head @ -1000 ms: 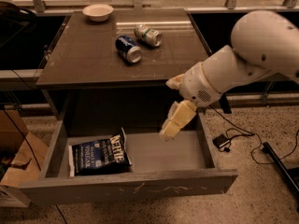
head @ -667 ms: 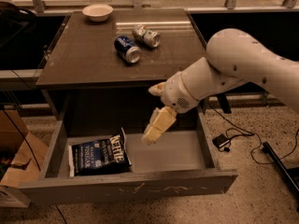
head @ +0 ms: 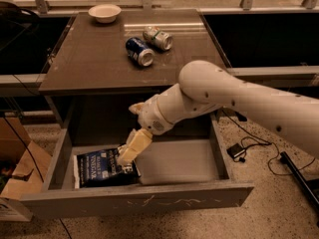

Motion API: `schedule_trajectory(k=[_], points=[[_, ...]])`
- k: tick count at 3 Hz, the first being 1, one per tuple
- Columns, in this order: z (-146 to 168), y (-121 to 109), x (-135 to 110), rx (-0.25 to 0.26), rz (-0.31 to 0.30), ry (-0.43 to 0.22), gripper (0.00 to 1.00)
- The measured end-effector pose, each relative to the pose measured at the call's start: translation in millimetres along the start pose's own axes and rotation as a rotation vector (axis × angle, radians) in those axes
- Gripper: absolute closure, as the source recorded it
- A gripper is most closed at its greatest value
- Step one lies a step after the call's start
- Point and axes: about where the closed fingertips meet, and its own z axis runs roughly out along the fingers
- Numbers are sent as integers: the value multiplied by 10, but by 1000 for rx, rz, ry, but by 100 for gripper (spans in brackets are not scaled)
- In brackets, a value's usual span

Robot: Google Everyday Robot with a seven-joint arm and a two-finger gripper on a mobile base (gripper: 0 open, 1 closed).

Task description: Pick blue chip bag from top drawer and place on counter

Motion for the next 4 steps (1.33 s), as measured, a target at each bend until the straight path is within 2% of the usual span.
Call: schedule_trajectory(k=[2, 4], points=[[884, -156, 31, -6, -31, -40, 0], [1346, -222, 488, -34, -57, -18, 0]])
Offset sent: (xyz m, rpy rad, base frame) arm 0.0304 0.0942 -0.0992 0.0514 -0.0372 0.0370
